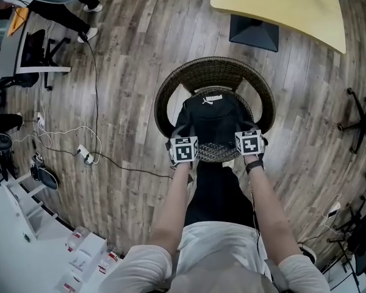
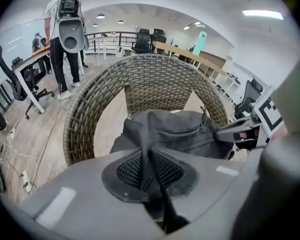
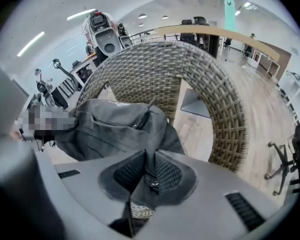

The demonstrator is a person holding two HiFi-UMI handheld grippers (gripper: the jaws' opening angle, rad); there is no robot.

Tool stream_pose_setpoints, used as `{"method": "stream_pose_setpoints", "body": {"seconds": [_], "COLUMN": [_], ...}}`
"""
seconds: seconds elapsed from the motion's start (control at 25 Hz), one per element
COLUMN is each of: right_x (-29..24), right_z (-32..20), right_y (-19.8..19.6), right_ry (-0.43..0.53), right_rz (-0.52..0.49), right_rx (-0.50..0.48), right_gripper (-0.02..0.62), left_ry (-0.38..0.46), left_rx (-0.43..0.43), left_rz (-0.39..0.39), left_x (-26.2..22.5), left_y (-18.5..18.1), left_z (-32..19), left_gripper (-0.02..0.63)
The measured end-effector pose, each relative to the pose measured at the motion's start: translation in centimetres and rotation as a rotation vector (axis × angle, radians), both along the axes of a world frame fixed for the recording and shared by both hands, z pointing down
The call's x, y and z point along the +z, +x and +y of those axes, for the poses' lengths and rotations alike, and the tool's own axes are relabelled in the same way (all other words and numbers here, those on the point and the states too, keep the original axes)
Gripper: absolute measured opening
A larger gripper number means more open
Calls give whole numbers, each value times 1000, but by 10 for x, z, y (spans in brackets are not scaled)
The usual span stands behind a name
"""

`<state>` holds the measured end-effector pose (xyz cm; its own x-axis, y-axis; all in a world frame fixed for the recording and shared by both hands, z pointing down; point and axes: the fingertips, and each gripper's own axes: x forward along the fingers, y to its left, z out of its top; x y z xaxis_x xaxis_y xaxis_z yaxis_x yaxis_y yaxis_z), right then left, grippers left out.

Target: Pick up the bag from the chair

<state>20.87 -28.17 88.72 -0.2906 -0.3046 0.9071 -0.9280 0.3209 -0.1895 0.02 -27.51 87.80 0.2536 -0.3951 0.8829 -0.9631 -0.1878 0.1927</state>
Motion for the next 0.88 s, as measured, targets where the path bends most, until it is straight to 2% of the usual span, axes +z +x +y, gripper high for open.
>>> {"method": "stream_pose_setpoints", "body": {"seconds": [0.32, 0.52, 0.88], "right_x": [-104, -176, -302], "right_z": [-3, 1, -4], "right_y": [9, 13, 33], "right_ry": [133, 234, 433], "right_rz": [-40, -33, -54], "right_rx": [58, 45, 55], "right_gripper": [57, 54, 52], "left_ry": [124, 183, 384], "left_rx": [-27, -51, -59], "left_rz": [18, 28, 19], "left_x": [-93, -157, -275], "left_y": [6, 11, 31], "left_z": [0, 11, 0], "left_gripper": [43, 43, 41]}}
